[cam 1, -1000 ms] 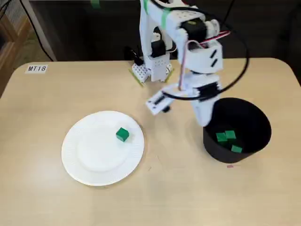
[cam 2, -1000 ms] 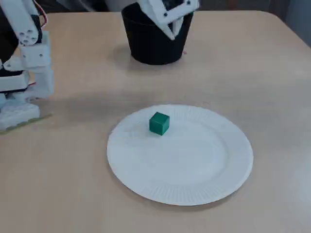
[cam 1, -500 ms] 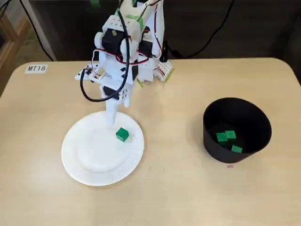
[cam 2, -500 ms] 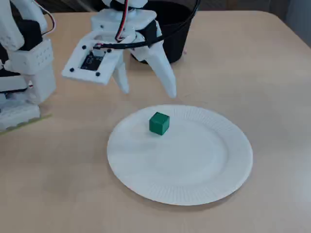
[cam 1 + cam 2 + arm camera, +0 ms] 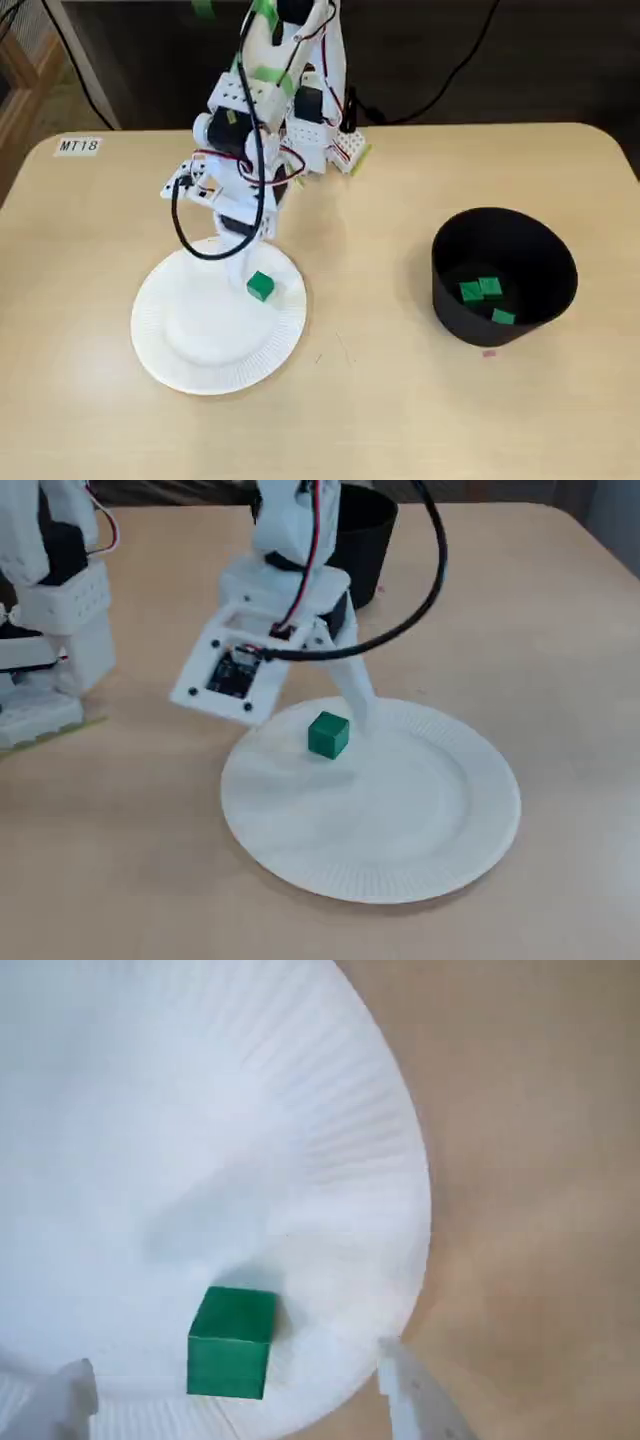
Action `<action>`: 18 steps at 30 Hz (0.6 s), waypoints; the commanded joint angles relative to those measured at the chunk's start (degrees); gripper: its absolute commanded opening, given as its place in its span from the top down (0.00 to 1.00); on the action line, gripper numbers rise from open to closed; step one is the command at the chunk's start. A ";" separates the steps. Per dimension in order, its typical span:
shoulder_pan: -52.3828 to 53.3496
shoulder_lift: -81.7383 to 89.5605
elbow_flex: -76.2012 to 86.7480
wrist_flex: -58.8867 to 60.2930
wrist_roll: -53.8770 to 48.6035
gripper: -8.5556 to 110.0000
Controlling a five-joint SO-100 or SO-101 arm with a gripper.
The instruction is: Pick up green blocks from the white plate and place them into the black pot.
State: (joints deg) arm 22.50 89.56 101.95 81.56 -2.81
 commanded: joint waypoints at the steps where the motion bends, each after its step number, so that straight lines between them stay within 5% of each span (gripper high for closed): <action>1: 0.35 -1.14 -3.96 -0.44 -0.35 0.59; 18: -4.22 -10.55 -10.99 -1.05 8.09 0.66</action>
State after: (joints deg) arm 18.81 78.84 93.87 80.77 4.48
